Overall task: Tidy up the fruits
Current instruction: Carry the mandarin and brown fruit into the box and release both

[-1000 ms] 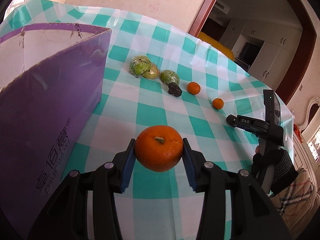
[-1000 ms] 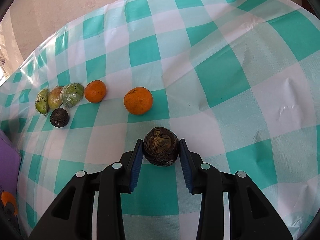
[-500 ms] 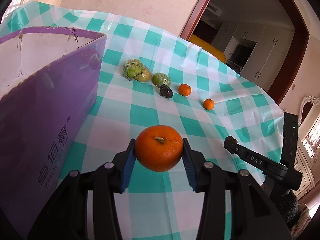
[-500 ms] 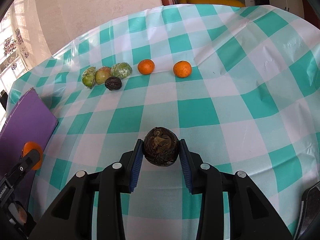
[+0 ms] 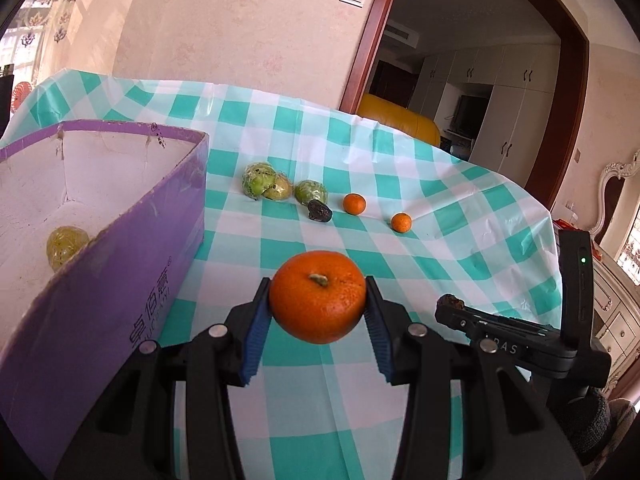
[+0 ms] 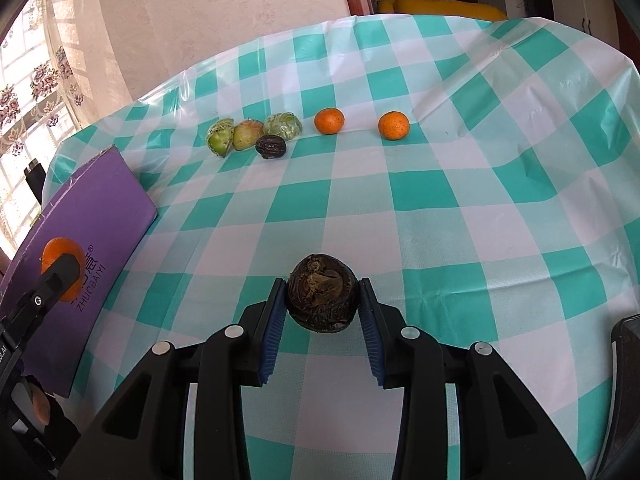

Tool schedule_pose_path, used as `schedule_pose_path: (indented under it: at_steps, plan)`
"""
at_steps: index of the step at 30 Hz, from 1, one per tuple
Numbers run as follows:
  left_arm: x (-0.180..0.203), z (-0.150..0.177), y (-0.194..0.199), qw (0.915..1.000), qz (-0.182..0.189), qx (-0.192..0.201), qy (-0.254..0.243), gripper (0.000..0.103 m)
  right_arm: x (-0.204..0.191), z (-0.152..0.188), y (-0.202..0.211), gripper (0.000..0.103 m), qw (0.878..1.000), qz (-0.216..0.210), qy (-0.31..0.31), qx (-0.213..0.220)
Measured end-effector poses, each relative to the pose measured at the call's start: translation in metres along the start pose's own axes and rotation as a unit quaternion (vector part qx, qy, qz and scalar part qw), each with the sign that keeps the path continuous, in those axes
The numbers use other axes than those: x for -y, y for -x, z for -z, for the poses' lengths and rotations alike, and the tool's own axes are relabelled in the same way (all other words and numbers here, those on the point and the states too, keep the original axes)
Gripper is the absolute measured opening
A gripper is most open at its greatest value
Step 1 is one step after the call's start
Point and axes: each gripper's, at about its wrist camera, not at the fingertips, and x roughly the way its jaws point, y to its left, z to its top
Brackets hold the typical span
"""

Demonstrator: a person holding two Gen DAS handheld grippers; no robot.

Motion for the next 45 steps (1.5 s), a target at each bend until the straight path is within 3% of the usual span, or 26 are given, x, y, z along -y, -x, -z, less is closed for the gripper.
schedule_pose_path:
  at_steps: [8,11,15,20,24,29,33,39,45]
  plan:
    - [-0.006,-0.030,0.092,0.9910,-0.035,0.126,-0.028,0.045,-0.082,-0.015,0.033,0.036,0.994,-0.070,0.071,0.049]
    - [-0.024,-0.042,0.119,0.9843,-0.083,0.153,-0.028,0.045,-0.124,-0.023,0.046,0.036,0.986,-0.105,0.108,0.064]
    - [-0.064,-0.054,0.137,0.9758,-0.159,0.149,-0.018,0.045,-0.183,-0.033,0.059,0.037,0.971,-0.156,0.164,0.081]
    - [-0.132,-0.056,0.143,0.9672,-0.229,0.106,0.032,0.045,-0.252,-0.037,0.057,0.037,0.951,-0.190,0.233,0.074]
    - [-0.176,-0.053,0.142,0.9621,-0.257,0.064,0.066,0.045,-0.296,-0.041,0.040,0.037,0.939,-0.196,0.278,0.042]
    - [-0.205,-0.046,0.128,0.9602,-0.267,0.010,0.081,0.045,-0.327,-0.029,0.004,0.036,0.930,-0.154,0.334,-0.011]
    - [-0.207,-0.042,0.116,0.9583,-0.279,-0.020,0.059,0.045,-0.329,-0.016,-0.021,0.036,0.928,-0.134,0.345,-0.046]
    - [-0.209,-0.041,0.109,0.9589,-0.277,-0.055,0.032,0.045,-0.334,-0.005,-0.027,0.037,0.915,-0.101,0.386,-0.057]
    - [-0.206,-0.036,0.095,0.9477,-0.290,-0.128,-0.042,0.045,-0.345,0.004,-0.037,0.036,0.880,-0.066,0.458,-0.103]
